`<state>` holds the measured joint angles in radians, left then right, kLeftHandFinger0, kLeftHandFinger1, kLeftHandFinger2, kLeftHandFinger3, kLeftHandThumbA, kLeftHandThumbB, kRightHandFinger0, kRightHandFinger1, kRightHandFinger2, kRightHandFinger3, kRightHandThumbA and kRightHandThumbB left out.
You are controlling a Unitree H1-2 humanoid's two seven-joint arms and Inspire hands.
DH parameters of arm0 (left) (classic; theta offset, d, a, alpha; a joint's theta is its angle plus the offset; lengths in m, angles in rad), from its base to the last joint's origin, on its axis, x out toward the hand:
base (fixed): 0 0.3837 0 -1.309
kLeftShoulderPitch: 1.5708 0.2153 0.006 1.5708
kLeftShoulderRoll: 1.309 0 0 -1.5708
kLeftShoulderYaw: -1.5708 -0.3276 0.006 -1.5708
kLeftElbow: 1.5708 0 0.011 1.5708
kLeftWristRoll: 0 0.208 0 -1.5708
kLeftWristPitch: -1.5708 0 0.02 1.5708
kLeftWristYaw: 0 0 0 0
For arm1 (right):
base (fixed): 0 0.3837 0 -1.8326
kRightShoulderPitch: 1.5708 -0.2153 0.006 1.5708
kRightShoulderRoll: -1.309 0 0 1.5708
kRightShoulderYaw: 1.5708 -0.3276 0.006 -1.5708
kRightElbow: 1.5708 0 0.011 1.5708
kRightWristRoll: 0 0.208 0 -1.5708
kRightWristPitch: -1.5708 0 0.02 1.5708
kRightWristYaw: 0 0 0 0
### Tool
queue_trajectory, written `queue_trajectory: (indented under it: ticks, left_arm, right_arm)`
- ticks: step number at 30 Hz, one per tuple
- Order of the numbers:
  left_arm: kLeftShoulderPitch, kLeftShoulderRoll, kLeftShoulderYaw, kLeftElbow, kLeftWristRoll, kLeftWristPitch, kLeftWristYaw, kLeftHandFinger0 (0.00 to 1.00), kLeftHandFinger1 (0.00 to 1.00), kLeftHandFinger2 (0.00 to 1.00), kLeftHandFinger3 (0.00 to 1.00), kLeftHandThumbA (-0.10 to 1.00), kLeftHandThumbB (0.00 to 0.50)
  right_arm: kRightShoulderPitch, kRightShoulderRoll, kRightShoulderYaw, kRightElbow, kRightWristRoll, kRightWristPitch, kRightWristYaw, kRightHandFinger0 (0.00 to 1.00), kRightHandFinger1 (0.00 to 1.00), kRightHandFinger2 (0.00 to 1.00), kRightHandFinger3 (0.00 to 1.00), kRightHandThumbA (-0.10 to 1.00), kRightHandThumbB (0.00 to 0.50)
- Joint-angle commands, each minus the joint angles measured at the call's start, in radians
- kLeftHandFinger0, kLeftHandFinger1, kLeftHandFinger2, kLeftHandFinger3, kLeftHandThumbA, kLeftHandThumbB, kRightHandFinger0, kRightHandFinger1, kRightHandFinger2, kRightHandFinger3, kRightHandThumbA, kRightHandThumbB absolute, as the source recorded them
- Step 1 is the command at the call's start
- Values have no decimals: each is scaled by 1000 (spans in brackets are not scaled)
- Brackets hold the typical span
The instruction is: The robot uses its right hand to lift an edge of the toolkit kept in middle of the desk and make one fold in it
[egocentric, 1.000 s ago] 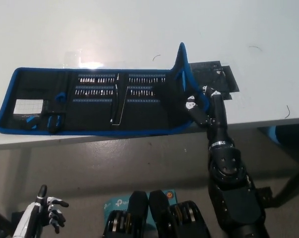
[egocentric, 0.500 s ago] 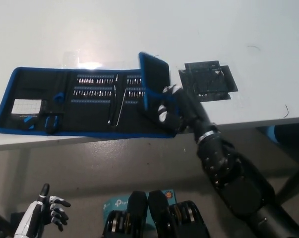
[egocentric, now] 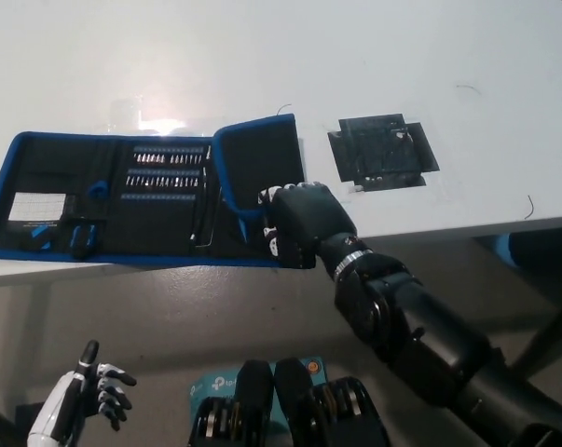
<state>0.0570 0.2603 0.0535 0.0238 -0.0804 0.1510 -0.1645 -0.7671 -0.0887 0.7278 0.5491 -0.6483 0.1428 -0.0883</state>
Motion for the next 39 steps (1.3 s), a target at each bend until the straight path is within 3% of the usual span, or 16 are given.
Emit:
queue_trajectory:
  ticks: [1, 4, 6, 7, 8, 9, 10, 11, 12, 13, 18, 33, 34, 39]
  left_arm:
    - [4, 20, -10, -30, 15, 4, -14, 323, 325, 322, 395, 1000, 500]
    - [-2, 14, -10, -26, 9, 9, -13, 335, 327, 302, 396, 1000, 500]
    - [-10, 11, -12, -27, 11, 11, -12, 335, 324, 298, 396, 1000, 500]
    - [-12, 12, -12, -25, 5, 6, -18, 313, 313, 301, 402, 1000, 500]
    - [-13, 13, -12, -27, 4, 6, -19, 296, 307, 303, 398, 1000, 500]
    - [-14, 15, -11, -27, 4, 9, -21, 287, 303, 306, 405, 1000, 500]
    - [-17, 15, -12, -26, 4, 10, -21, 283, 302, 306, 406, 1000, 500]
    - [-18, 13, -12, -31, 7, 25, -16, 302, 317, 319, 416, 1000, 500]
    - [-18, 13, -12, -32, 7, 25, -16, 305, 318, 319, 416, 1000, 500]
    - [-26, 15, -13, -28, 10, 23, -17, 309, 319, 316, 414, 1000, 500]
    - [-32, 19, -10, -24, 10, 30, -16, 326, 318, 303, 406, 1000, 500]
    - [-10, 15, -9, 6, 0, -11, -29, 280, 271, 271, 387, 1000, 500]
    - [-9, 18, -14, 2, 5, -7, -32, 308, 306, 309, 394, 1000, 500]
    - [-4, 18, -13, 7, 15, -22, -28, 267, 294, 294, 397, 1000, 500]
  right_arm:
    - [-21, 49, 34, 50, -45, 23, 111, 0, 242, 430, 368, -67, 305]
    - [-68, 82, 22, 112, -50, 40, 115, 56, 300, 495, 420, -75, 273]
    - [-73, 79, 16, 114, -53, 40, 117, 55, 294, 484, 433, -76, 264]
    - [-91, 88, 21, 129, -58, 65, 149, 252, 499, 664, 928, -19, 252]
    - [-98, 86, 28, 129, -64, 76, 172, 792, 1000, 1000, 1000, 81, 233]
    - [-96, 87, 36, 118, -72, 117, 212, 1000, 1000, 1000, 1000, 130, 331]
    - [-96, 86, 36, 113, -76, 135, 227, 1000, 1000, 1000, 1000, 163, 349]
    - [-85, 81, 32, 78, -61, 182, 286, 1000, 1000, 1000, 1000, 240, 420]
    - [-85, 81, 32, 76, -62, 184, 289, 1000, 1000, 1000, 1000, 242, 421]
    - [-83, 64, 51, 42, -86, 196, 311, 1000, 1000, 1000, 1000, 396, 499]
    - [-72, 55, 14, -85, -56, 224, 329, 1000, 1000, 1000, 1000, 517, 500]
    - [-48, 60, -113, -398, 1, 327, 456, 1000, 1000, 1000, 1000, 548, 500]
    - [-53, 55, -131, -433, -2, 327, 478, 1000, 1000, 1000, 1000, 547, 500]
    - [-69, 20, -164, -523, 14, 321, 504, 1000, 1000, 1000, 1000, 631, 500]
